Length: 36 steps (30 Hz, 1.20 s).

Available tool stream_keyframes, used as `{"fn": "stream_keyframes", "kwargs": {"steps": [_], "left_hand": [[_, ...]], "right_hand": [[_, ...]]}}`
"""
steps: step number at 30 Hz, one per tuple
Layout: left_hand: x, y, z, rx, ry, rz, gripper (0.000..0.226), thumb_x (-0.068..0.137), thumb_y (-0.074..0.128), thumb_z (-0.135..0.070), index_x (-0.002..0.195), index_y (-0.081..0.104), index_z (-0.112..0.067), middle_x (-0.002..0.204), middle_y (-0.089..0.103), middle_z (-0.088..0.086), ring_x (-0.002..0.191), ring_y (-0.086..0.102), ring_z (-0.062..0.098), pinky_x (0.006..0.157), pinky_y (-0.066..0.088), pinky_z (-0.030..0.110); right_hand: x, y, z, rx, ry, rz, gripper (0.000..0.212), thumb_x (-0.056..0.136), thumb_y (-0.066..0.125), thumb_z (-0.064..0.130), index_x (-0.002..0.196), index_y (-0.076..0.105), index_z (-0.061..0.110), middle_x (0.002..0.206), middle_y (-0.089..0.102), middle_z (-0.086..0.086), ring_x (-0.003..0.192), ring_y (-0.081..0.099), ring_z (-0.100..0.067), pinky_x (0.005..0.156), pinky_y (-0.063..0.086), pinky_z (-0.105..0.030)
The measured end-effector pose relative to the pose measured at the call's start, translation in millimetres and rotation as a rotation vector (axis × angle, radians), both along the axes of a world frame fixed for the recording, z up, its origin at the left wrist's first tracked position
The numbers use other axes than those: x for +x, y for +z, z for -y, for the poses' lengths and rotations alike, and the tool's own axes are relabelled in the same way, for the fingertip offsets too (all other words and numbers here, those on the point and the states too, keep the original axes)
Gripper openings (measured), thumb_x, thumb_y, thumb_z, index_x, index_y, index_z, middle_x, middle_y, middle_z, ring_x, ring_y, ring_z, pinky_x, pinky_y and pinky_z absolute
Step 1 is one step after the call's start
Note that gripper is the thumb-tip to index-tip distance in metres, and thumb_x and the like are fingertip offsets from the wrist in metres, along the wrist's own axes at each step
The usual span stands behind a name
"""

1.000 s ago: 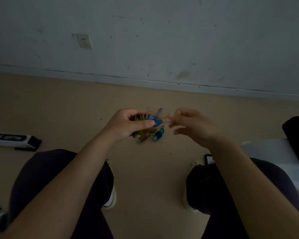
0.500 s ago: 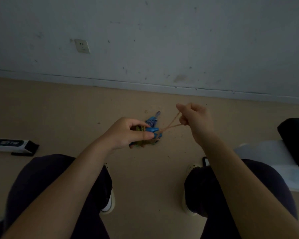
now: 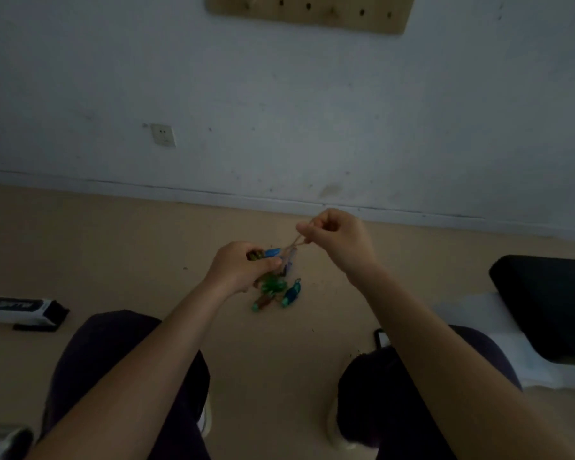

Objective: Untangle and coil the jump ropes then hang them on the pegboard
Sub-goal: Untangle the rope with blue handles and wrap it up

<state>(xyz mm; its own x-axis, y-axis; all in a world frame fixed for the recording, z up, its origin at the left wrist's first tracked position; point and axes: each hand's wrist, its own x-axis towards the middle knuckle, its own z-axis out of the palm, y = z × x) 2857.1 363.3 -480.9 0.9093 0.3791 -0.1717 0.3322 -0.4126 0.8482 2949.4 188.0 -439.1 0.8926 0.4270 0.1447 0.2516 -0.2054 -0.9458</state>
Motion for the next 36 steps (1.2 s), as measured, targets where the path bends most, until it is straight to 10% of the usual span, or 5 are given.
{"fn": "stream_keyframes", "kwargs": {"steps": [5,13,24,28,36], "left_hand": [[-6.8,-11.3,-7.5,-0.214,-0.131,0.026,0.025,0.081,0.079,-0.048,0.102,0.076,-0.036,0.093,0.076,0.001,0.083,0.073,0.019,0.072,0.060,0.035],[84.8,-78.4,-29.7,-0.165,-0.195,-0.215,0.017,0.080,0.080,-0.048,0.092,0.074,-0.037,0.067,0.067,-0.024,0.063,0.062,-0.008,0.053,0.043,0.009],[230.6,-358.0,-77.1,-0.225,0.153,-0.367,0.037,0.090,0.070,-0.048,0.075,0.060,-0.015,0.070,0.059,-0.003,0.068,0.057,0.012,0.057,0.038,0.027],[235.5,-426.0,-77.6,-0.324,0.165,-0.519,0.037,0.093,0.059,-0.059,0.083,0.062,-0.023,0.081,0.064,-0.006,0.077,0.062,0.012,0.060,0.042,0.024],[228.8,-371.2,-62.7,-0.593,0.275,-0.601,0.057,0.092,0.044,-0.071,0.121,0.064,-0.026,0.111,0.072,-0.001,0.097,0.070,0.018,0.086,0.058,0.037]], "right_hand": [[38.2,0.0,4.7,0.018,-0.092,-0.080,0.030,0.086,0.075,0.027,0.070,0.055,0.012,0.070,0.065,-0.004,0.066,0.063,-0.010,0.069,0.051,-0.030],[114.9,-84.8,-16.9,0.026,-0.161,-0.298,0.024,0.086,0.075,0.029,0.074,0.066,0.011,0.056,0.064,0.003,0.051,0.061,-0.011,0.053,0.054,-0.025],[224.0,-390.8,-79.9,-0.450,-0.247,-0.898,0.069,0.085,0.073,0.047,0.133,0.046,0.005,0.122,0.059,-0.015,0.102,0.063,-0.029,0.074,0.058,-0.037],[221.3,-476.9,-101.0,-0.454,-0.228,-1.021,0.056,0.087,0.069,0.047,0.114,0.061,-0.002,0.111,0.066,-0.021,0.096,0.067,-0.031,0.080,0.060,-0.044],[207.4,-426.4,-110.4,-0.216,-0.170,-1.145,0.035,0.087,0.067,0.052,0.107,0.057,0.026,0.111,0.064,-0.001,0.098,0.066,-0.018,0.069,0.057,-0.032]]}}
